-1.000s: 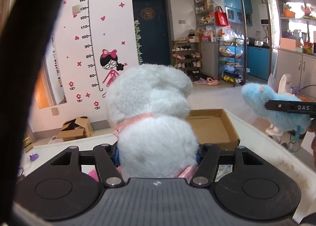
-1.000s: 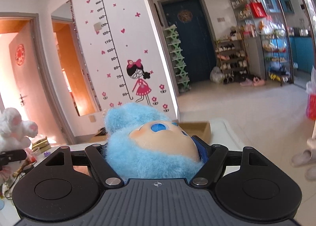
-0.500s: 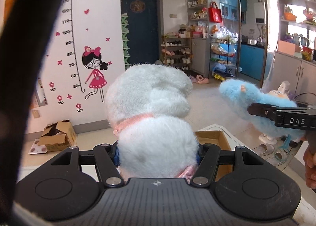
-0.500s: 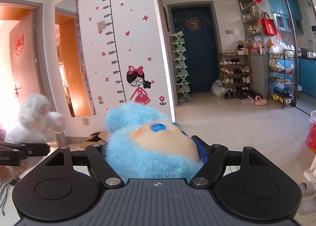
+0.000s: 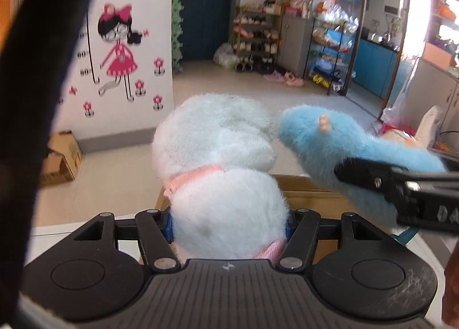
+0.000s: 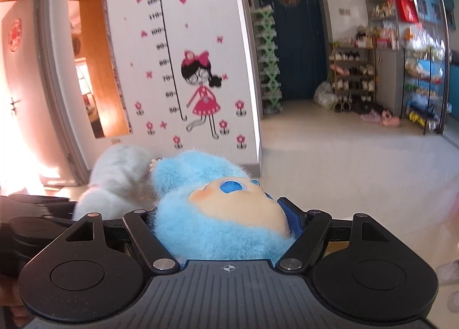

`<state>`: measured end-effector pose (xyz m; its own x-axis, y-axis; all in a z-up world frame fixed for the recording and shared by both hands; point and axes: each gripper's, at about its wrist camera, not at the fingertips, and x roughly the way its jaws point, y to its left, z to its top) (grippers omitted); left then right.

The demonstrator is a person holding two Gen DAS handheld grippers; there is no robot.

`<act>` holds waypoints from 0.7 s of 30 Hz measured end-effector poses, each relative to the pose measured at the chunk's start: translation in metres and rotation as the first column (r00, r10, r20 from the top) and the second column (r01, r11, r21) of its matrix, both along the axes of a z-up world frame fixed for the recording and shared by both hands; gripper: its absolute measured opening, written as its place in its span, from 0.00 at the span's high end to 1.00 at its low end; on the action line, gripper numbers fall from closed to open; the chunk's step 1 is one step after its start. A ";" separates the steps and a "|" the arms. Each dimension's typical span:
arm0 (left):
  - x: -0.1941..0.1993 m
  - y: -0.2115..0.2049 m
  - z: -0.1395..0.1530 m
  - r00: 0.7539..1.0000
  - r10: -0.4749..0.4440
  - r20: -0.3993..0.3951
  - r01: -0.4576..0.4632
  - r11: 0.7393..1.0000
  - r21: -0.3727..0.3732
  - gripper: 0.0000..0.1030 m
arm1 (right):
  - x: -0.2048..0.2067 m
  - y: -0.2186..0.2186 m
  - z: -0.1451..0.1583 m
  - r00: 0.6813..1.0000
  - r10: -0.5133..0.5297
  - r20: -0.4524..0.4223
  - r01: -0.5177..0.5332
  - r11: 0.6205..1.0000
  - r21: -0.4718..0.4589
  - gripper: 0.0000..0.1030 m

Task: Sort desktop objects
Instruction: 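Lower both plush toys into the cardboard box and open both tools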

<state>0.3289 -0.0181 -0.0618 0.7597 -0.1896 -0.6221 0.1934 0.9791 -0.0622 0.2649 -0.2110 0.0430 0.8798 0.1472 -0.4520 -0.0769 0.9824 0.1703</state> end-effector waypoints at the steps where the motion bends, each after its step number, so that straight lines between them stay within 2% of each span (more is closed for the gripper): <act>1: 0.007 0.000 -0.005 1.000 0.002 -0.013 -0.002 1.000 -0.008 0.43 | 0.007 0.002 -0.005 1.000 -0.001 -0.010 0.001 1.000 0.005 0.23; 4: 0.025 0.005 -0.014 0.998 0.003 -0.061 -0.005 0.999 -0.043 0.43 | 0.023 0.006 -0.027 0.999 -0.013 -0.052 0.013 1.000 0.013 0.23; 9: 0.033 0.013 -0.022 0.993 -0.015 -0.117 0.006 0.997 -0.081 0.43 | 0.039 0.008 -0.053 0.993 -0.041 -0.109 0.042 0.999 0.006 0.23; 18: 0.030 0.031 -0.022 0.988 0.018 -0.154 -0.026 0.998 -0.051 0.42 | 0.052 0.015 -0.069 0.986 -0.086 -0.144 0.084 0.996 -0.017 0.22; 21: 0.022 0.042 -0.016 0.990 0.035 -0.136 -0.042 0.998 -0.045 0.37 | 0.053 0.019 -0.068 0.988 -0.089 -0.128 0.086 0.996 -0.036 0.21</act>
